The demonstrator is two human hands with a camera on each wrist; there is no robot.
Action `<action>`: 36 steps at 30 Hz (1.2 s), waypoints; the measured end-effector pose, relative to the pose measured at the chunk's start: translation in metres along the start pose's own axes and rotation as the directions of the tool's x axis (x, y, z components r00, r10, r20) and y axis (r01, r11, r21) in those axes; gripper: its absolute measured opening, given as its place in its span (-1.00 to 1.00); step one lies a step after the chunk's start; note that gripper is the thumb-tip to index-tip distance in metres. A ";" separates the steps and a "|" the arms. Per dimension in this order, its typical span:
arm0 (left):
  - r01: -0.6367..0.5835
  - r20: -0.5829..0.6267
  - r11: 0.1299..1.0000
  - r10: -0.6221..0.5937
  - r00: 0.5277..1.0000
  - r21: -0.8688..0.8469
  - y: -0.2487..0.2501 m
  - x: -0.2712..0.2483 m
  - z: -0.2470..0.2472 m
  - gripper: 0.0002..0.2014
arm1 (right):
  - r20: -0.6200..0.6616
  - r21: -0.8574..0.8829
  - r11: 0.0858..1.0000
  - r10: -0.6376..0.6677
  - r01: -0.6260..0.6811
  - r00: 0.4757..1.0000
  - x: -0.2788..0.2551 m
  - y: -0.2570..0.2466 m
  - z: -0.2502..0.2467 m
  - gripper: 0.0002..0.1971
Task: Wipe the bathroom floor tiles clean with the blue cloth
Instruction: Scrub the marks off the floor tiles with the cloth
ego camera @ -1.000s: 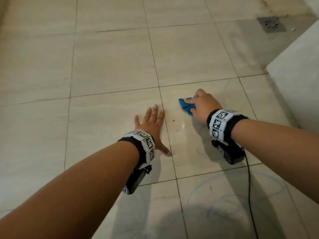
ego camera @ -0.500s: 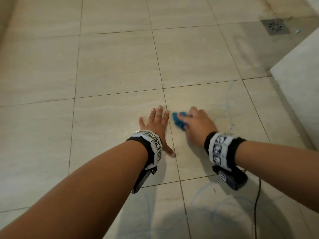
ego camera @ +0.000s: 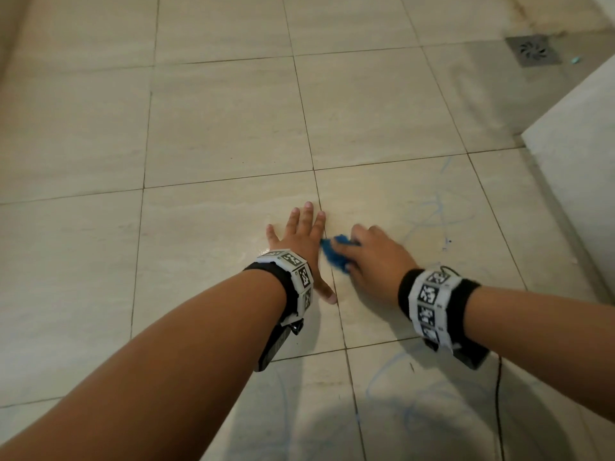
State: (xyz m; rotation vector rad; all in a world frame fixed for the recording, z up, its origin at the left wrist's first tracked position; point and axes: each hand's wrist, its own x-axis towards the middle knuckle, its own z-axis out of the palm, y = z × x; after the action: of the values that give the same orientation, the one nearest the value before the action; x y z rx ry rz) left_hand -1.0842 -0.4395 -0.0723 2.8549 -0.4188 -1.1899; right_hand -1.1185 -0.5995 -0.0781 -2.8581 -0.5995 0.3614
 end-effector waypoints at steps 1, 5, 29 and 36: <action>0.001 -0.001 1.000 -0.001 1.000 0.001 0.000 0.000 0.000 0.50 | 0.006 0.019 0.997 -0.070 0.070 0.997 -0.006 -0.002 0.002 -0.56; -0.003 -0.023 1.000 0.003 1.000 -0.013 0.000 0.001 0.002 0.50 | -0.010 0.050 0.988 0.145 -0.144 0.989 0.030 0.056 -0.011 -0.62; -0.101 -0.089 0.992 0.107 0.990 0.072 0.047 0.065 -0.041 0.46 | -0.191 0.171 0.963 0.239 -0.208 0.952 0.035 0.125 -0.014 -0.66; -0.102 -0.094 0.993 0.107 0.990 0.059 0.048 0.066 -0.039 0.48 | -0.226 0.218 0.803 0.595 -0.555 0.771 0.070 0.186 -0.031 -0.66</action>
State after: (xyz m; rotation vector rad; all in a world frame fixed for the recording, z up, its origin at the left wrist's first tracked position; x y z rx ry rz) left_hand -1.0242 -0.5061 -0.0845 2.8800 -0.5964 -1.0335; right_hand -0.9795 -0.7421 -0.1070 -2.8120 0.3691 0.0597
